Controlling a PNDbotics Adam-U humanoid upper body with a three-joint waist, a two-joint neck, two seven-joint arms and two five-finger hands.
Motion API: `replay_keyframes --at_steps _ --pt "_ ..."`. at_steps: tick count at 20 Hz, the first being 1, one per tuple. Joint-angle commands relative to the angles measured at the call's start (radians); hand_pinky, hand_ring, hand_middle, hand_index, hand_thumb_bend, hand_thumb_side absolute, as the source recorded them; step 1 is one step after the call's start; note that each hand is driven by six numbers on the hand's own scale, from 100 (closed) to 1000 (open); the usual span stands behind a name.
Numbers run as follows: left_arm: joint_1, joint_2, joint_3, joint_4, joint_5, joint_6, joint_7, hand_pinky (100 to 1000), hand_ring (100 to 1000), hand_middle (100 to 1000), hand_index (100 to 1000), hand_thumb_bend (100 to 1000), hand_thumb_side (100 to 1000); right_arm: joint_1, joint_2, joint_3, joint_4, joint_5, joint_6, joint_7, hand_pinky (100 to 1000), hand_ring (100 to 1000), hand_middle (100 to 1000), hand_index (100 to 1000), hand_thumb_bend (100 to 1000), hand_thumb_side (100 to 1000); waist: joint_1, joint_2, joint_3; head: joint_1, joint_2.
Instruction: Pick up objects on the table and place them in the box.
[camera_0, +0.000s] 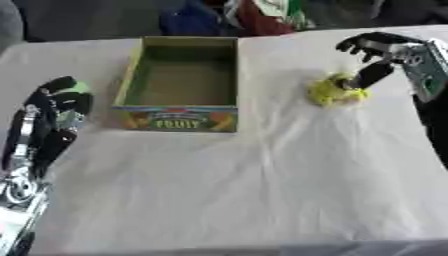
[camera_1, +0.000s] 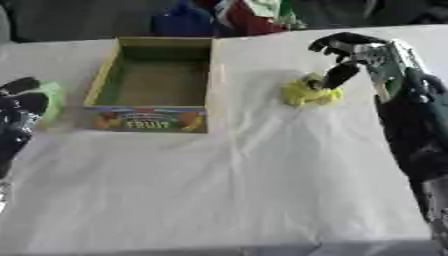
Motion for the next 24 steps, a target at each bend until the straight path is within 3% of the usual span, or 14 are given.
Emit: replay_keyframes --at_steps 1,24 --pt "-0.006 0.02 0.013 -0.008 0.001 -0.001 0.001 813 781 772 834 604 640 -0.028 -0.037 -0.01 0.001 0.012 0.008 -0.004 771 914 896 947 344 216 -0.002 -0.019 -0.001 -0.001 0.007" --pt "-0.008 0.019 0.012 -0.009 0.002 -0.001 -0.003 813 781 773 834 598 641 -0.015 -0.02 -0.021 0.055 0.04 0.036 0.009 771 913 891 938 271 261 0.0 -0.019 0.003 -0.005 0.013"
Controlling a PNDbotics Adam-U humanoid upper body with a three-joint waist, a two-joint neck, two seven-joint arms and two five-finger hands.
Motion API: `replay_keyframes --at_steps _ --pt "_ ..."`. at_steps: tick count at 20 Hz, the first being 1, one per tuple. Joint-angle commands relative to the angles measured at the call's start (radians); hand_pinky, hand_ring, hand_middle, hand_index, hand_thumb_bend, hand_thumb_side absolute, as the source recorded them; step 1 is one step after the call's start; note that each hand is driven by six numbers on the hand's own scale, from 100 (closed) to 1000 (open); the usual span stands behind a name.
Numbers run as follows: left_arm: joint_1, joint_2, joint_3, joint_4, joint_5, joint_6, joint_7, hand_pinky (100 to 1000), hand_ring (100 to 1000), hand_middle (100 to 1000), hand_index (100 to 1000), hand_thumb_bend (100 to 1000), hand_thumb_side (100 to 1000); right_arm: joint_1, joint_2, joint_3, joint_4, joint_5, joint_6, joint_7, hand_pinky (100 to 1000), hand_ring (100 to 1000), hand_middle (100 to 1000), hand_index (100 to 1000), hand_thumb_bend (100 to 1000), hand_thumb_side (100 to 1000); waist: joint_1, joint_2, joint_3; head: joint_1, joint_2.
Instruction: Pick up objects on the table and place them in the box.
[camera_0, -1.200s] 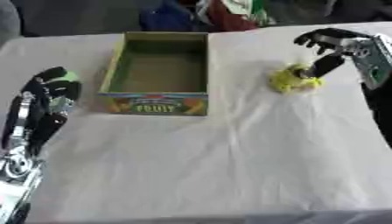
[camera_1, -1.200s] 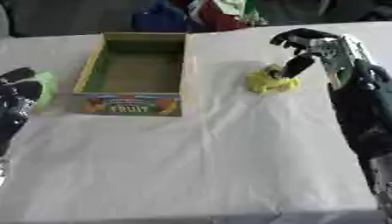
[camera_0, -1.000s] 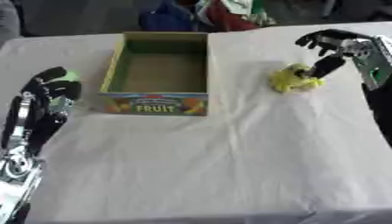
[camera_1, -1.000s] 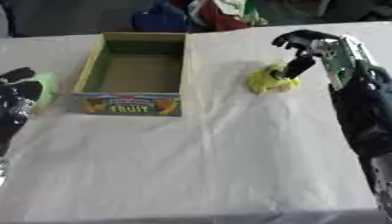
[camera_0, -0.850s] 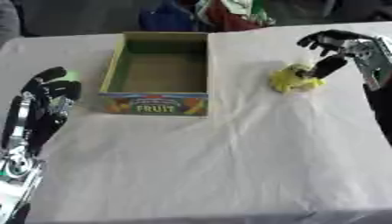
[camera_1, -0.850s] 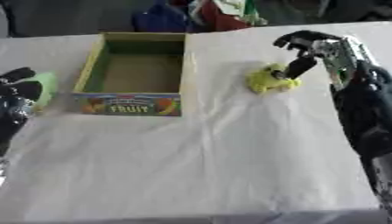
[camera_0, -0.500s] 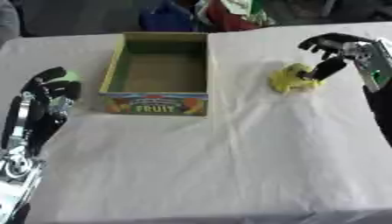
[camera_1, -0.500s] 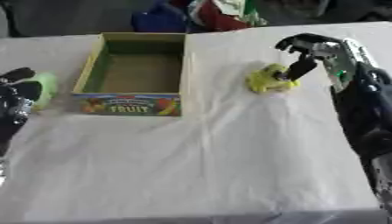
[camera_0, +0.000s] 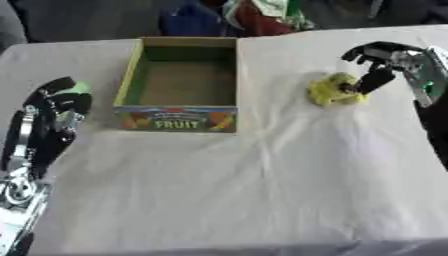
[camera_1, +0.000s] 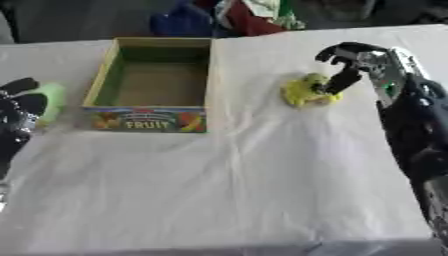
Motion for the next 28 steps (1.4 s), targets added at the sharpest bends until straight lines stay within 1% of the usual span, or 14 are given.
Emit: replay_keyframes --at_steps 1,5,11,19,21,22,24,25,27,28 --pt "-0.008 0.019 0.012 -0.014 0.001 -0.001 -0.003 813 781 773 834 598 641 -0.019 -0.013 -0.003 -0.003 0.009 -0.001 0.006 771 912 891 938 267 265 -0.001 -0.017 0.002 -0.002 0.008" --pt "-0.009 0.019 0.012 -0.015 0.001 -0.002 -0.003 814 781 773 834 597 642 -0.016 -0.006 -0.001 0.002 0.01 -0.004 0.011 771 911 884 927 253 269 0.0 -0.018 0.003 -0.002 0.008" --pt "-0.009 0.018 0.012 -0.014 0.002 -0.002 -0.004 814 781 772 834 594 643 -0.013 0.0 0.001 0.005 0.009 -0.008 0.026 770 899 836 886 234 260 0.0 -0.017 0.003 -0.002 0.009" --pt "-0.008 0.018 0.013 -0.015 0.002 -0.001 -0.005 813 781 772 835 590 645 -0.012 0.003 0.003 0.012 0.003 -0.017 0.071 767 875 766 831 212 245 0.001 -0.016 0.003 -0.002 0.009" --pt "-0.008 0.019 0.013 -0.015 0.003 -0.001 -0.005 813 782 772 835 590 645 -0.012 0.004 0.003 0.011 0.003 -0.017 0.079 765 867 735 803 207 228 0.001 -0.016 0.003 -0.002 0.009" --pt "-0.008 0.019 0.013 -0.015 0.003 -0.001 -0.005 813 782 772 835 589 646 -0.012 0.004 0.003 0.01 0.003 -0.017 0.082 762 859 700 778 208 209 0.001 -0.016 0.002 -0.002 0.009" --pt "-0.008 0.019 0.013 -0.015 0.003 -0.001 -0.004 813 782 772 835 588 646 -0.011 0.004 0.003 0.008 0.004 -0.017 0.086 756 847 661 750 207 193 0.001 -0.016 0.002 -0.003 0.009" --pt "-0.008 0.019 0.013 -0.015 0.003 -0.001 -0.005 813 782 772 835 588 646 -0.01 0.005 0.003 0.008 0.005 -0.017 0.088 755 844 653 745 207 190 0.001 -0.016 0.002 -0.003 0.009" --pt "-0.007 0.018 0.013 -0.015 0.003 -0.001 -0.005 813 782 772 835 588 646 -0.009 0.005 0.002 0.006 0.005 -0.018 0.09 744 821 590 691 204 157 0.001 -0.016 0.002 -0.003 0.009" --pt "-0.007 0.019 0.013 -0.015 0.003 -0.001 -0.005 813 782 772 835 587 647 -0.008 0.004 0.003 0.005 0.006 -0.019 0.091 733 802 541 641 206 139 0.001 -0.016 0.002 -0.003 0.009"
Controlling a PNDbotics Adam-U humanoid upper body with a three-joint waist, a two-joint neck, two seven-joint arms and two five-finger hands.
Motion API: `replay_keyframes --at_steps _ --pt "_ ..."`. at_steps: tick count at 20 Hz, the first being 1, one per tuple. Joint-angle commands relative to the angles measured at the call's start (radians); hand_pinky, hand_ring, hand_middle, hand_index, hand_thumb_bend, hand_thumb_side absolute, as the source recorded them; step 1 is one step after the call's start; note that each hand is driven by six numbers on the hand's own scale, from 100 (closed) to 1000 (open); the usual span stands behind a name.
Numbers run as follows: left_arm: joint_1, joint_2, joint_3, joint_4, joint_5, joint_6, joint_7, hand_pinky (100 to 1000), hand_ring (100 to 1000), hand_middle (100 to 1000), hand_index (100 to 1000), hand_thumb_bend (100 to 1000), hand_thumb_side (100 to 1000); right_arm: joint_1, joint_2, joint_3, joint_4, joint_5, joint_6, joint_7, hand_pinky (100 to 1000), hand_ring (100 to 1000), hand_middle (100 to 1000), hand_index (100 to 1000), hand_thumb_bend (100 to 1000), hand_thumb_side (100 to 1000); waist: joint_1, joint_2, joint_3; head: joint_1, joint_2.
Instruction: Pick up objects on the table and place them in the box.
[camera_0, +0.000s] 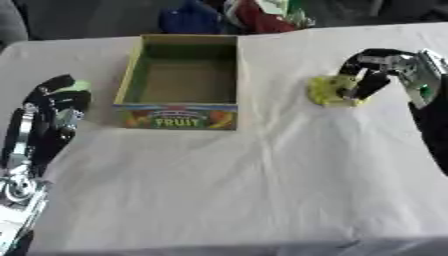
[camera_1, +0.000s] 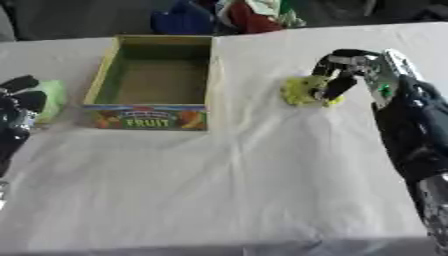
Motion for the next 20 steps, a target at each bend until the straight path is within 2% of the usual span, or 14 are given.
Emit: replay_keyframes --at_steps 1,2,6,10,20 --pt "-0.007 0.019 0.013 -0.015 0.003 -0.001 -0.003 813 782 772 835 587 647 -0.008 -0.013 0.001 -0.011 0.003 -0.002 0.007 730 795 525 623 205 133 0.001 -0.016 0.0 -0.003 0.006" --pt "-0.007 0.019 0.013 -0.015 0.003 -0.001 -0.003 813 782 772 835 587 647 -0.008 -0.014 0.002 -0.013 0.004 -0.003 0.005 715 768 465 555 202 113 0.001 -0.016 0.0 -0.003 0.006" --pt "-0.007 0.019 0.013 -0.016 0.004 0.0 -0.003 813 782 773 835 587 649 -0.009 -0.015 0.001 -0.025 0.012 -0.004 -0.012 678 675 312 405 188 100 0.0 -0.015 0.0 -0.003 0.006" --pt "-0.007 0.019 0.013 -0.015 0.003 0.0 -0.003 813 782 773 835 586 649 -0.013 -0.016 -0.004 -0.044 0.02 -0.007 -0.036 658 631 271 366 179 100 -0.001 -0.016 0.001 -0.004 0.006" --pt "-0.008 0.02 0.011 -0.015 0.004 -0.001 -0.005 813 783 773 835 584 650 -0.062 -0.002 0.0 -0.144 -0.003 -0.054 -0.037 649 616 257 354 187 100 -0.005 -0.019 0.001 -0.007 0.006"
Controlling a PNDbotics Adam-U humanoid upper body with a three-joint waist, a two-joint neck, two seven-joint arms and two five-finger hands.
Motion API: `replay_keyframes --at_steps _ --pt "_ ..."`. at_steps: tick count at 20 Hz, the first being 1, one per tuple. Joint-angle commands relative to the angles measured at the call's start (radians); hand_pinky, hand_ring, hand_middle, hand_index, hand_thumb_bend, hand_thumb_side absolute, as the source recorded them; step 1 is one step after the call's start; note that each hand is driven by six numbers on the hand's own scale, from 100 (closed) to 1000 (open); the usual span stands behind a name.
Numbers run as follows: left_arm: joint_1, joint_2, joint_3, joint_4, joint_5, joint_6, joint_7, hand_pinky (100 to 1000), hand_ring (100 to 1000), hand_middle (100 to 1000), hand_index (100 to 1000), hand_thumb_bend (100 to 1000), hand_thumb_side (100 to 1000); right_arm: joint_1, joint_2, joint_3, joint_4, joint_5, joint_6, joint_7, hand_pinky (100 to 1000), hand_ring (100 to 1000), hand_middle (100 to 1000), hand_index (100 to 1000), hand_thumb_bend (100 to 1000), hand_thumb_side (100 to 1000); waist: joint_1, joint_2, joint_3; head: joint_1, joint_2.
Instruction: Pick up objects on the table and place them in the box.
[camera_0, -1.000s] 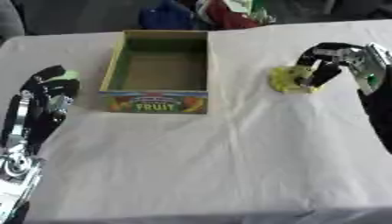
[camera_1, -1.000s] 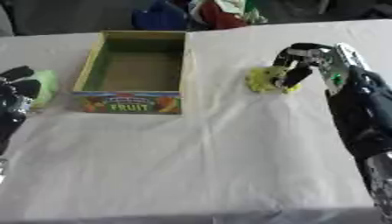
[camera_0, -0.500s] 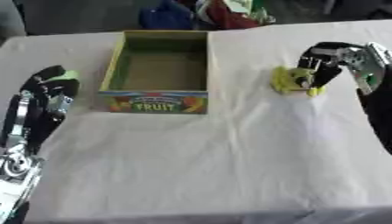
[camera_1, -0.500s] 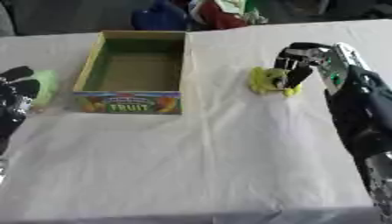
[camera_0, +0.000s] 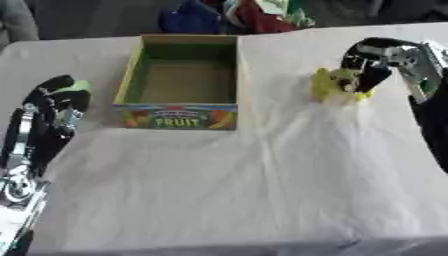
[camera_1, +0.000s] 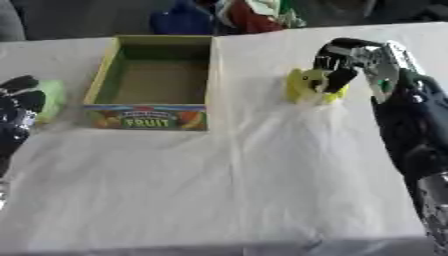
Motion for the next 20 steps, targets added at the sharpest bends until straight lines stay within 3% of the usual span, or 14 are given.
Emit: replay_keyframes --at_steps 1,8,15,20 --pt "-0.008 0.02 0.011 -0.015 0.001 -0.002 -0.004 813 782 773 835 584 650 -0.051 -0.003 0.003 -0.052 -0.007 -0.017 0.009 649 616 257 354 195 100 -0.003 -0.02 0.001 -0.005 0.006" --pt "-0.012 0.016 0.006 -0.015 0.002 -0.003 -0.009 813 783 772 835 584 650 -0.141 0.086 0.021 -0.068 0.051 -0.025 0.026 653 615 260 357 233 100 -0.001 -0.023 0.011 -0.013 0.004" --pt "-0.022 0.007 -0.004 -0.016 0.005 -0.003 -0.019 813 783 773 835 584 650 -0.214 0.27 0.01 -0.081 0.16 -0.001 0.024 651 614 257 354 228 100 0.008 -0.022 0.027 -0.032 -0.008" --pt "-0.03 0.001 -0.009 -0.017 0.007 -0.002 -0.025 813 783 773 835 585 650 -0.217 0.402 -0.013 -0.105 0.242 0.023 0.028 648 614 256 354 205 100 0.014 -0.018 0.042 -0.044 -0.019"
